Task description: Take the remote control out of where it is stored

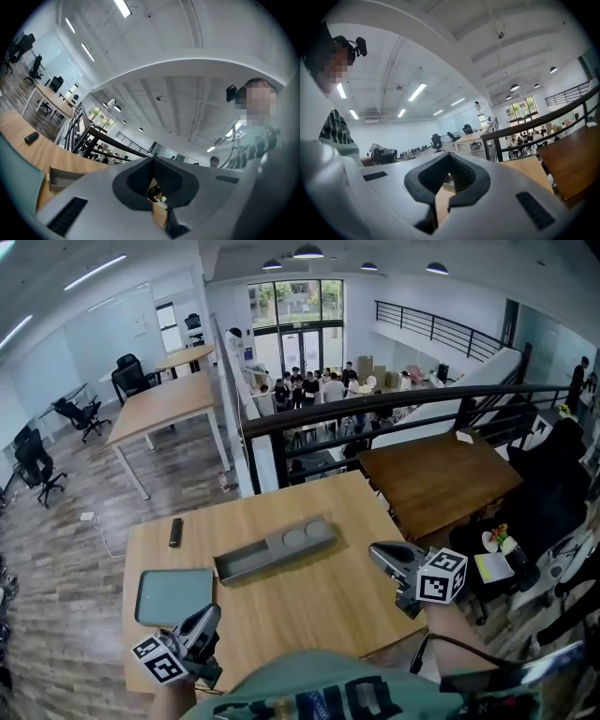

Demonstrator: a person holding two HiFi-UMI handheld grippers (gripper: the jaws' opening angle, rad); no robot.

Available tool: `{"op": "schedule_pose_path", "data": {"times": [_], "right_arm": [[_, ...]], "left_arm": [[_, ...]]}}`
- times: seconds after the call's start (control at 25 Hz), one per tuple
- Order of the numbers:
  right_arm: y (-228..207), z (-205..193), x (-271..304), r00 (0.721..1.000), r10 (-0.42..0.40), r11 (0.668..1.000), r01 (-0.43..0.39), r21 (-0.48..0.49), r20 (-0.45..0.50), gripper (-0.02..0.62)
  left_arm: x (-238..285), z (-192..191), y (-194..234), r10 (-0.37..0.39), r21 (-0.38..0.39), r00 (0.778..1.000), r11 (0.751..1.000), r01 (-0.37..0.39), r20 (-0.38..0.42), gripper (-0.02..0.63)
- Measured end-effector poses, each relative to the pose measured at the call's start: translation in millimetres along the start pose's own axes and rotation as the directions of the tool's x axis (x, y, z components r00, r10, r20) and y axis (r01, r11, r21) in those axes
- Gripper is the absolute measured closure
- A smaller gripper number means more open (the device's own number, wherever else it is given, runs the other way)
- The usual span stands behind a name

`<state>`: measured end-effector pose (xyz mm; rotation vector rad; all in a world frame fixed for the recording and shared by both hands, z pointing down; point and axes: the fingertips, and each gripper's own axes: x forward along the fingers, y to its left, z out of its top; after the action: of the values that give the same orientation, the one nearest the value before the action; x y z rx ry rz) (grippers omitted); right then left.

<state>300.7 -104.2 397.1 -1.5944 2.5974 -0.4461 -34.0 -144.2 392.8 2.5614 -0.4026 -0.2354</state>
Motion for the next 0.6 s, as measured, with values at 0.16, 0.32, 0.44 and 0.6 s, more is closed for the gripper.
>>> {"op": "schedule_pose_path", "data": {"times": [0.16, 0.32, 0.44, 0.6], "right_arm": [[-24, -15, -37, 1.000, 0.006, 0.999, -0.007, 0.042, 0.006, 0.592], [-40, -28, -63, 1.000, 0.030, 0.997, -0.030, 0.066, 0.000, 0.592], [-57, -37, -69, 0.999, 0.052, 0.995, -0.052, 0.080, 0.001, 0.592], [-56, -46, -63, 0.998, 0.067, 0.990, -0.066, 0.125, -0.002, 0.592]], "left_arm": [[36, -24, -29, -0.002, -0.012, 1.000, 1.000, 0.002, -0.030, 0.601], [60, -42, -56, 0.009, -0.005, 0.999, 1.000, -0.009, -0.045, 0.602], [72, -56, -63, 0.032, -0.007, 0.998, 0.999, -0.032, -0.050, 0.602], [70, -62, -64, 0.057, -0.018, 0.994, 0.998, -0.059, -0.091, 0.602]]}}
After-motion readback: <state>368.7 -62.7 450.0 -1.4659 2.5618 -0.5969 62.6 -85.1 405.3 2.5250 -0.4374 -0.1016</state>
